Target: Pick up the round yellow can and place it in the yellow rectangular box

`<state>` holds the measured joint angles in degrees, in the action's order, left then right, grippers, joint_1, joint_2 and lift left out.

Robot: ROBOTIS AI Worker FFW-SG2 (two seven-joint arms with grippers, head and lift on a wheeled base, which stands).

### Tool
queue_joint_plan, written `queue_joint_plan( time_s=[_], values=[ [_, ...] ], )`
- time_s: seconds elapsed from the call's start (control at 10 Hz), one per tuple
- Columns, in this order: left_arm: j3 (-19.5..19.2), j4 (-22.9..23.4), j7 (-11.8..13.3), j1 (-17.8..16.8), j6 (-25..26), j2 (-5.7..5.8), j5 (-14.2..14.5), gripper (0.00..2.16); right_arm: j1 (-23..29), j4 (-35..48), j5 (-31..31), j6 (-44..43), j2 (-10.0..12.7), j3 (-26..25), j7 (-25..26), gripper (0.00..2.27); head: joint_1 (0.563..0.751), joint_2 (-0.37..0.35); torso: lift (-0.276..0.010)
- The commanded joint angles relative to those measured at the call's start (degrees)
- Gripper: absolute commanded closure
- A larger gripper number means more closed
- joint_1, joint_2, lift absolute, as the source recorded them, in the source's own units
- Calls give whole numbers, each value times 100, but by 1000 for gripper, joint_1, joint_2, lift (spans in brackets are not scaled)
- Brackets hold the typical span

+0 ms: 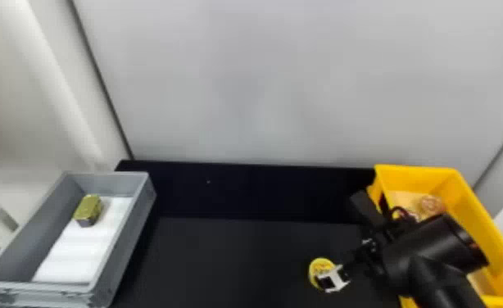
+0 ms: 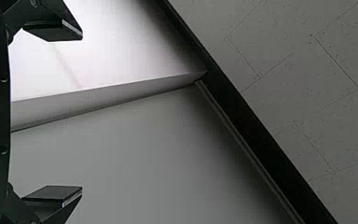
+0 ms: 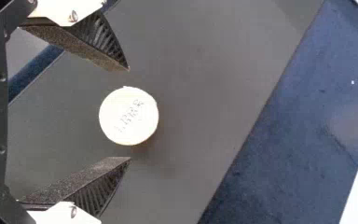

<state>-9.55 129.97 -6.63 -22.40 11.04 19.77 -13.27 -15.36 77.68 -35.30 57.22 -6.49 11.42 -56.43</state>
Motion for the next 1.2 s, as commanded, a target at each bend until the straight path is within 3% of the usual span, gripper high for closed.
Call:
queue_joint_plan(
  time_s=[0.0, 1.1],
  values=[
    [32, -15, -5, -18, -13, -17, 0, 114, -37, -227, 3, -191, -2, 45, 7, 110, 663, 54, -10],
    [146, -42, -5, -89, -40, -17, -9, 114, -477, -1317, 276, -930, 121, 230, 446, 117, 663, 54, -10]
  ],
)
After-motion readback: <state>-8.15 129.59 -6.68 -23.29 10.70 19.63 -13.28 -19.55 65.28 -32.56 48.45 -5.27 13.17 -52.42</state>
